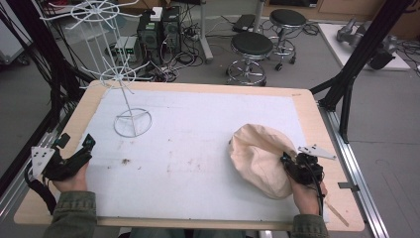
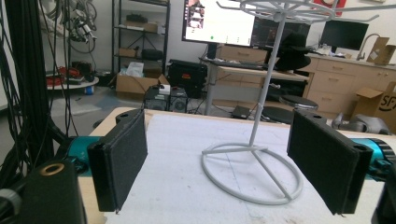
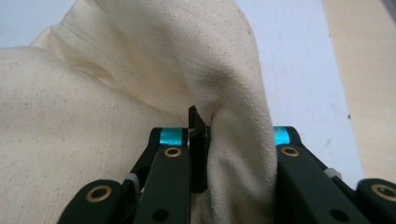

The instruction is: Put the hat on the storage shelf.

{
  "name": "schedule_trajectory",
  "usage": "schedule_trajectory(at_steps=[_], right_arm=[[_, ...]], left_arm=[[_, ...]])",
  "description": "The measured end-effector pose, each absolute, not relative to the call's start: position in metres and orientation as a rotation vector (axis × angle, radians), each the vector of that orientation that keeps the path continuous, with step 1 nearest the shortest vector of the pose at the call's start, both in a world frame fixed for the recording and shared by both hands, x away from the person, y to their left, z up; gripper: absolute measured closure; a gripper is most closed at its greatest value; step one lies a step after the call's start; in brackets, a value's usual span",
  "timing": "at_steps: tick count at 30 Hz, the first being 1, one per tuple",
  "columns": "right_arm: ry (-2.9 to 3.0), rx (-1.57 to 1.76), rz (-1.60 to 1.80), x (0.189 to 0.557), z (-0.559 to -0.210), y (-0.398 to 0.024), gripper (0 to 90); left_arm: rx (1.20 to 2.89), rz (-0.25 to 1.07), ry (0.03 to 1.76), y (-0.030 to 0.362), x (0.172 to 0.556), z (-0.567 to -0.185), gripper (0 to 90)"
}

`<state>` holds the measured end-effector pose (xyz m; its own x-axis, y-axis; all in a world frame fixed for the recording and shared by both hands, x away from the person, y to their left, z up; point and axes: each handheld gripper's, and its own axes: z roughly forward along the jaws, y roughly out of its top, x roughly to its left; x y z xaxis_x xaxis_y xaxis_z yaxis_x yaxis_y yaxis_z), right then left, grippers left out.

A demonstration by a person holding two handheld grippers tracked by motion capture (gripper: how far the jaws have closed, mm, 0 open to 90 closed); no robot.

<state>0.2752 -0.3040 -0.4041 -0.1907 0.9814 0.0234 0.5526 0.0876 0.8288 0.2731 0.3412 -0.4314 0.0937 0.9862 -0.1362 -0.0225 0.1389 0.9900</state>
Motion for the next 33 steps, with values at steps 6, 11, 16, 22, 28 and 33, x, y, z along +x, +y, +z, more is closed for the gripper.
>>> schedule_trajectory(at_steps=[6, 11, 16, 22, 28, 33], right_arm=[[1.723, 1.492, 1.109, 0.269, -0.396, -0.304, 77.8], [1.609, 1.441, 1.238, 0.263, -0.384, -0.301, 77.7], [1.537, 1.388, 1.320, 0.259, -0.376, -0.296, 77.7], [1.468, 1.332, 1.400, 0.253, -0.368, -0.288, 77.7], [1.424, 1.304, 1.469, 0.249, -0.360, -0.280, 77.5], [1.403, 1.271, 1.483, 0.247, -0.353, -0.274, 77.5]], left_arm=[[1.133, 1.053, 1.181, 0.341, 0.273, -0.432, 20.3], [1.135, 1.051, 1.182, 0.341, 0.273, -0.432, 20.3], [1.139, 1.044, 1.180, 0.339, 0.273, -0.432, 20.3], [1.139, 1.039, 1.179, 0.339, 0.273, -0.432, 20.3], [1.135, 1.036, 1.178, 0.338, 0.273, -0.432, 20.2], [1.132, 1.040, 1.180, 0.340, 0.273, -0.432, 20.2]])
